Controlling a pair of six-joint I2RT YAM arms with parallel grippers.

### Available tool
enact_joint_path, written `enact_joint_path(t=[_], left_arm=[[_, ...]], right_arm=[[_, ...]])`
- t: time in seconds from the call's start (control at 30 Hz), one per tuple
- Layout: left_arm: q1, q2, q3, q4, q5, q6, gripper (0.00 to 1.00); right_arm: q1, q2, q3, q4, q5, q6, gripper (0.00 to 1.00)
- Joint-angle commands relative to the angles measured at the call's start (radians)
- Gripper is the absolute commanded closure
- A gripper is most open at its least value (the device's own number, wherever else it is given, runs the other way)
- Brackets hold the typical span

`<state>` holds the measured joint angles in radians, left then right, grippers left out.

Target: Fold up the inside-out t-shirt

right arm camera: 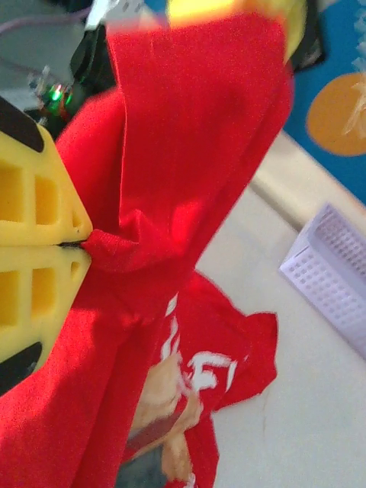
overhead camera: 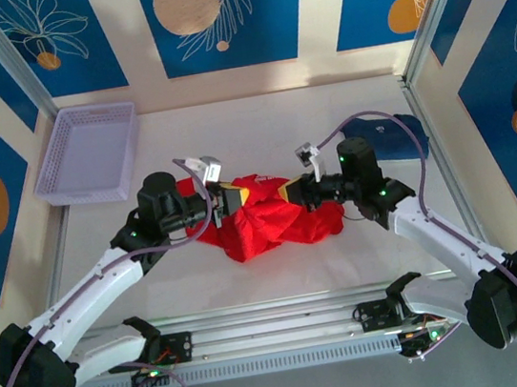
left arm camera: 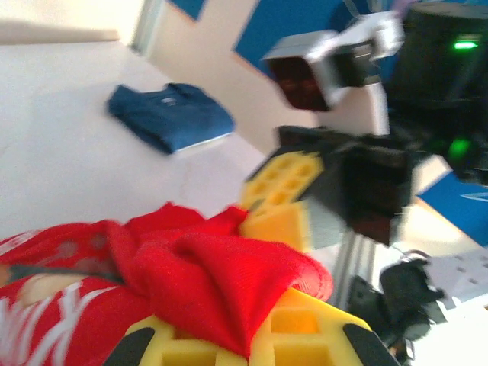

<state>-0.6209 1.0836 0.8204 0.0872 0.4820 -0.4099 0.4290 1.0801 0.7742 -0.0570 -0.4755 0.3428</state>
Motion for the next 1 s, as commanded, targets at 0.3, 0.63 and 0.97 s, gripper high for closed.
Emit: enact_joint_path(t=[0.3, 0.63, 0.97], left_arm=[[0.007, 0.064, 0.093, -0.295, -0.386, 0.078, 0.52], [-0.151, 0.083, 0.133, -0.337, -0.487, 0.304, 0.19], [-0.186, 0.243, 0.244, -0.312, -0.553, 0.298, 0.18]], right_arm=[[-0.013, -0.01, -0.007, 0.2, -0.121, 0.191, 1.0], [-0.007, 0.01, 0.037, 0.121, -0.128, 0.124, 1.0], [-0.003, 0.007, 0.026, 0.101, -0.127, 0.102, 1.0]])
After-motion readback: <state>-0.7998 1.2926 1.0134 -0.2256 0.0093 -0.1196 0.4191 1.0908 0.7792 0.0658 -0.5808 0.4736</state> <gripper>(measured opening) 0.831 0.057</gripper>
